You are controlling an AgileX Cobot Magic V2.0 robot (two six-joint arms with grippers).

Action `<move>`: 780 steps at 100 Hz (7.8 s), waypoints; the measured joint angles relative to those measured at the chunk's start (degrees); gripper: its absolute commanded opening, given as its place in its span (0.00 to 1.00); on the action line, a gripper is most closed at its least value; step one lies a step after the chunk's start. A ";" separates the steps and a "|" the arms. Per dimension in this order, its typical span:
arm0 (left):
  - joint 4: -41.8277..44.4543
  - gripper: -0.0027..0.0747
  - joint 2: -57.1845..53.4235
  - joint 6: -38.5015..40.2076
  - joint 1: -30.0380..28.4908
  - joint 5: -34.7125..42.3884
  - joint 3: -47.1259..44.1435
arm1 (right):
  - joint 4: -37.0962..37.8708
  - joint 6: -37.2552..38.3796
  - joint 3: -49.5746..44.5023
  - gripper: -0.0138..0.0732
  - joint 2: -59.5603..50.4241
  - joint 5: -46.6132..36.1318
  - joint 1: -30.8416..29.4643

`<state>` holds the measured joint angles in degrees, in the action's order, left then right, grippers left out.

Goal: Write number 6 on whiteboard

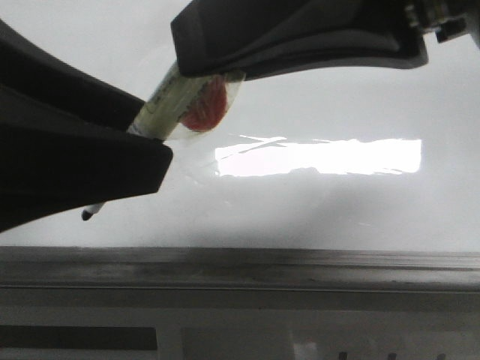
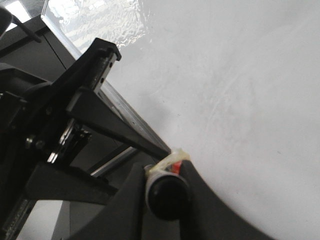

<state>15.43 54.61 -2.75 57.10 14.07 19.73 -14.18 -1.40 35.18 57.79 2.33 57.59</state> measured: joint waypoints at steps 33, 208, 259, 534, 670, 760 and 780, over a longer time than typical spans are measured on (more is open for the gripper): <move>-5.39 0.57 -9.67 0.10 -7.39 -3.79 0.41 | -1.14 -0.03 1.23 0.09 0.13 1.88 -4.22; -4.49 0.50 -16.39 1.09 -12.47 -8.93 0.53 | 1.90 0.25 18.36 0.09 11.94 15.18 -6.74; -7.97 0.24 -1.15 1.09 -3.99 -3.61 0.53 | 2.11 0.13 18.36 0.09 11.94 17.08 -3.40; -24.82 0.01 -53.20 1.09 -16.57 -23.22 -9.66 | 12.68 0.01 -23.86 0.09 -38.11 -3.69 -3.40; -18.12 0.01 -54.88 1.09 -60.14 -26.15 -19.78 | 12.82 -0.11 -24.00 0.09 -39.10 -3.70 -3.40; -18.01 0.01 -54.88 1.09 -62.24 -32.48 -19.78 | 12.82 -0.11 -24.09 0.09 -39.10 -3.49 -3.40; -18.01 0.01 -54.88 1.09 -62.24 -32.48 -19.78 | 14.90 -0.21 -27.40 0.09 -39.10 -3.88 -11.14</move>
<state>-2.59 -0.27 -1.66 -5.14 -18.41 -0.05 0.71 -1.60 7.78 18.69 -1.55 46.45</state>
